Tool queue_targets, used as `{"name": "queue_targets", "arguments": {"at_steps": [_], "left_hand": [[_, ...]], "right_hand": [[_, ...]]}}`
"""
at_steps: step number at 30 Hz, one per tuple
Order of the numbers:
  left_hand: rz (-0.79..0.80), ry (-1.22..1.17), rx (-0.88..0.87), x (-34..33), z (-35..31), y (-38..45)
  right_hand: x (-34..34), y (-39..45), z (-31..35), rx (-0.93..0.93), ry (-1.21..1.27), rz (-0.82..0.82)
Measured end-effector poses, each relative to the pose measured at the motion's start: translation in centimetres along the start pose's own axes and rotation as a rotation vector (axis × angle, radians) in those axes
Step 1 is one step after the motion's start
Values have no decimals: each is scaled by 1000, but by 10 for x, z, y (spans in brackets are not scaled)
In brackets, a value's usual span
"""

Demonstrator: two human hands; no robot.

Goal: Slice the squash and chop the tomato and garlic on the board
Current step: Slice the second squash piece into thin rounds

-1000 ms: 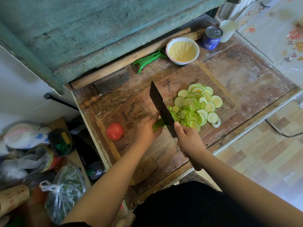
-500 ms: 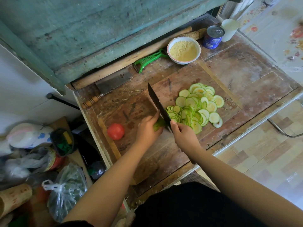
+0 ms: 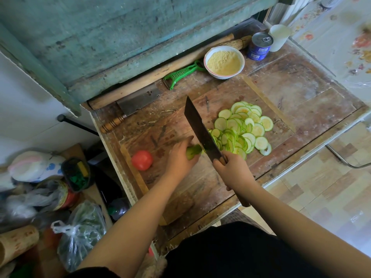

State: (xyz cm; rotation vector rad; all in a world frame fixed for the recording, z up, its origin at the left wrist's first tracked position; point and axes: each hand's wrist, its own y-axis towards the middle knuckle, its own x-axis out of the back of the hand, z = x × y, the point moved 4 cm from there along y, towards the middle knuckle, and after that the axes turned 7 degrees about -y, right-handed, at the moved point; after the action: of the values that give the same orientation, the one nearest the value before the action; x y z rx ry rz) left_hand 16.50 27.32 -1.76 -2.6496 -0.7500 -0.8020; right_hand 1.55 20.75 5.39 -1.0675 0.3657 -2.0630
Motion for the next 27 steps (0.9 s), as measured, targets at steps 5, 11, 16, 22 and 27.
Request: {"name": "queue_targets", "arguments": {"at_steps": [5, 11, 16, 22, 27], "left_hand": [[11, 21, 37, 1, -1, 1], [-7, 29, -6, 1, 1, 1], [-13, 36, -19, 2, -1, 0], [22, 80, -3, 3, -5, -1], [19, 96, -7, 3, -5, -1]], "right_hand": [[-2, -2, 1, 9, -28, -16], [-2, -1, 0, -2, -10, -12], [-1, 0, 0, -6, -13, -11], [-9, 3, -14, -55, -10, 22], [-8, -5, -25, -27, -46, -22]]}}
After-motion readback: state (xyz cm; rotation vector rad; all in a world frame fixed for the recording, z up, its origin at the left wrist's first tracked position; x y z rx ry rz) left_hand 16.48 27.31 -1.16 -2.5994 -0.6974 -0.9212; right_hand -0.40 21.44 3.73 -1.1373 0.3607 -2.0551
